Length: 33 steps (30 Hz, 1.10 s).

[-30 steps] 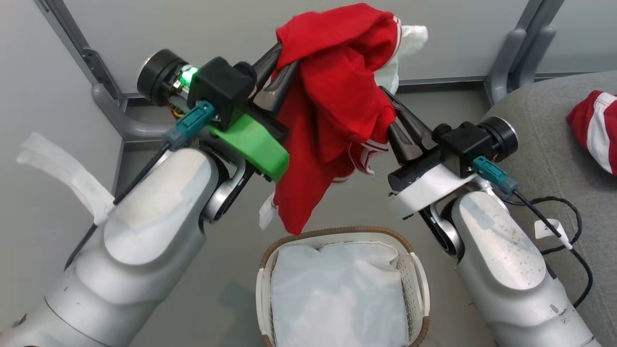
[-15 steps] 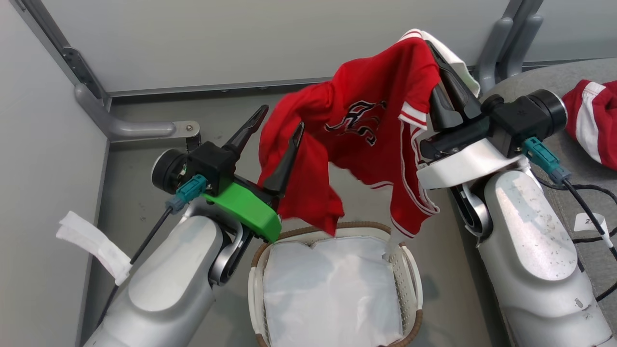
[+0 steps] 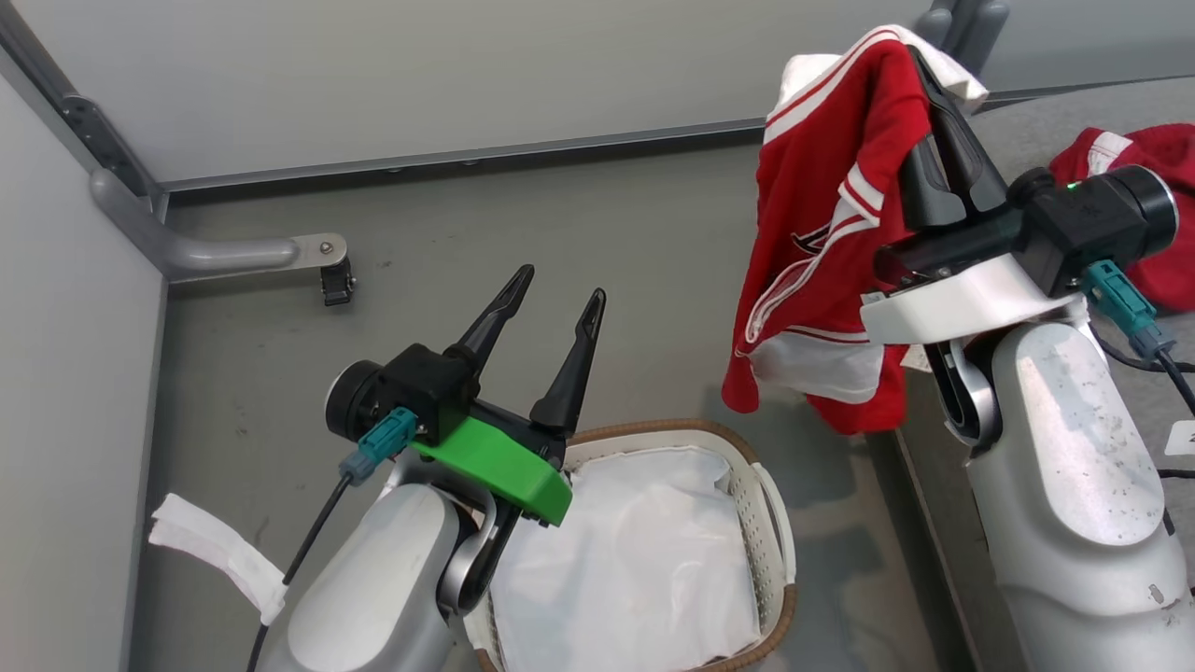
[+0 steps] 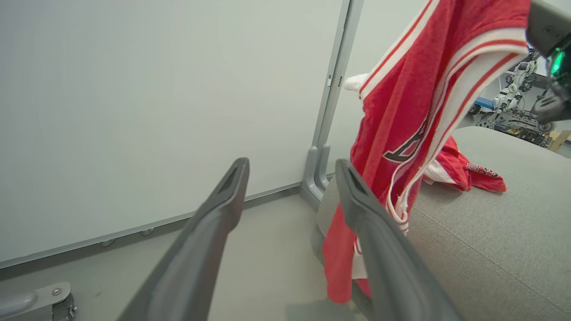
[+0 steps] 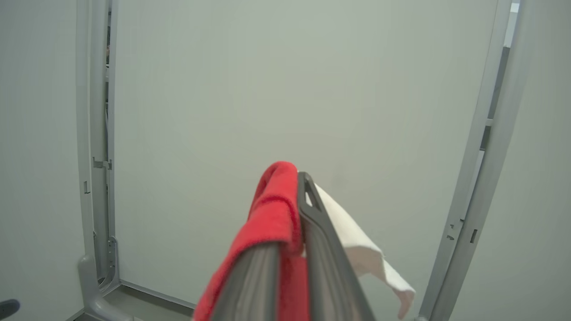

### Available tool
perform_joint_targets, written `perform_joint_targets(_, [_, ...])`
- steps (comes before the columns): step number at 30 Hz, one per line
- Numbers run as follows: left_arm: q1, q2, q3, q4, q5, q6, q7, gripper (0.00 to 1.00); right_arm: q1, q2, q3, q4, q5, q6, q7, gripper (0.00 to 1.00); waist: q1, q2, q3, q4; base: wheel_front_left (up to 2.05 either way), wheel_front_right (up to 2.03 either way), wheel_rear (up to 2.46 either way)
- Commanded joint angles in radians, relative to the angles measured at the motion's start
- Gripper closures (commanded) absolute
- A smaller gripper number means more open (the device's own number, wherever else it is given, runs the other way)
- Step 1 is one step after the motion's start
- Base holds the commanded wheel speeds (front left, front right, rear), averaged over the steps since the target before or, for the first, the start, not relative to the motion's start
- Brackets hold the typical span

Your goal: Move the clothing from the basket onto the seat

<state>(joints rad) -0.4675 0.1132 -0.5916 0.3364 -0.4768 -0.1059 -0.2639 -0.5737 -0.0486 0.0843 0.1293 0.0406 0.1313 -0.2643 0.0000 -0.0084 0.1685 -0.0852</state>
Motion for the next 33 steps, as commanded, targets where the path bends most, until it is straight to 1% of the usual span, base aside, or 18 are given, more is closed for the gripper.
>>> perform_joint_targets(1, [0.019, -0.004, 0.011, -0.003, 0.020, -0.008, 0.000, 0.00, 0.011, -0.003, -0.014, -0.006, -0.007, -0.001, 0.000, 1.00, 0.0000, 0.0084, 0.007, -0.019, 0.00, 0.00, 0.00])
perform_joint_targets(6, [0.027, -0.007, 0.023, 0.003, 0.069, -0.015, -0.001, 0.00, 0.012, -0.004, -0.054, -0.008, -0.022, -0.001, 0.000, 1.00, 0.0000, 0.0084, 0.032, -0.083, 0.00, 0.00, 0.00])
perform_joint_targets(10, [0.024, -0.009, 0.032, 0.011, 0.100, -0.018, -0.001, 0.00, 0.009, -0.003, -0.086, -0.019, -0.032, -0.001, 0.000, 1.00, 0.0000, 0.0084, 0.062, -0.162, 0.00, 0.00, 0.00])
perform_joint_targets(17, [-0.002, -0.004, 0.017, 0.034, 0.140, -0.023, -0.001, 0.00, 0.005, -0.003, -0.124, -0.034, -0.029, -0.001, 0.000, 1.00, 0.0000, 0.0084, 0.116, -0.322, 0.00, 0.00, 0.00])
perform_joint_targets(21, [-0.014, -0.001, -0.002, 0.046, 0.148, -0.024, -0.001, 0.00, 0.020, -0.003, -0.147, -0.037, -0.032, -0.001, 0.000, 1.00, 0.0000, 0.0084, 0.135, -0.388, 0.00, 0.00, 0.00])
perform_joint_targets(23, [-0.020, 0.000, -0.010, 0.049, 0.150, -0.025, -0.001, 0.00, 0.025, -0.002, -0.157, -0.038, -0.032, -0.001, 0.000, 1.00, 0.0000, 0.0084, 0.141, -0.412, 0.00, 0.00, 0.00])
perform_joint_targets(27, [-0.028, 0.004, -0.029, 0.052, 0.154, -0.026, -0.001, 0.00, 0.033, -0.002, -0.180, -0.032, -0.028, -0.001, 0.000, 1.00, 0.0000, 0.0084, 0.149, -0.439, 0.00, 0.00, 0.00])
perform_joint_targets(33, [-0.037, 0.009, -0.048, 0.050, 0.149, -0.026, -0.001, 0.00, 0.011, -0.002, -0.208, -0.013, -0.035, -0.001, 0.000, 1.00, 0.0000, 0.0084, 0.154, -0.435, 0.00, 0.00, 0.00])
